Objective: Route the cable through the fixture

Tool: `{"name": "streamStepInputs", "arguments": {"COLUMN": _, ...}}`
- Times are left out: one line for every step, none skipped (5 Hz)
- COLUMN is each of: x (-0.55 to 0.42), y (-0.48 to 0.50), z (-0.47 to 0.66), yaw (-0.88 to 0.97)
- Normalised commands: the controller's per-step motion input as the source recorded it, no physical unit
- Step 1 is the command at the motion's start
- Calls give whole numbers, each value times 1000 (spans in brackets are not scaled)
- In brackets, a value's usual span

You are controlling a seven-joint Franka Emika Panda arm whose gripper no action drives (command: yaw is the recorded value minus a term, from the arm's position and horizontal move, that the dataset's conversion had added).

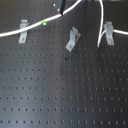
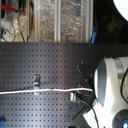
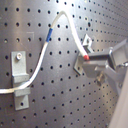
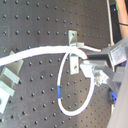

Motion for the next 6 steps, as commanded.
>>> {"name": "streamStepInputs", "arguments": {"x": -28, "y": -9, "z": -1, "yaw": 0}}
{"name": "streamStepInputs", "arguments": {"x": -38, "y": 43, "z": 91, "yaw": -54}}
{"name": "streamStepInputs", "arguments": {"x": -61, "y": 342, "z": 560, "yaw": -171}}
{"name": "streamStepInputs", "arguments": {"x": -75, "y": 217, "z": 479, "yaw": -500}}
{"name": "streamStepInputs", "arguments": {"x": -142, "y": 158, "z": 342, "yaw": -343}}
{"name": "streamStepInputs", "arguments": {"x": -82, "y": 65, "z": -1, "yaw": -17}}
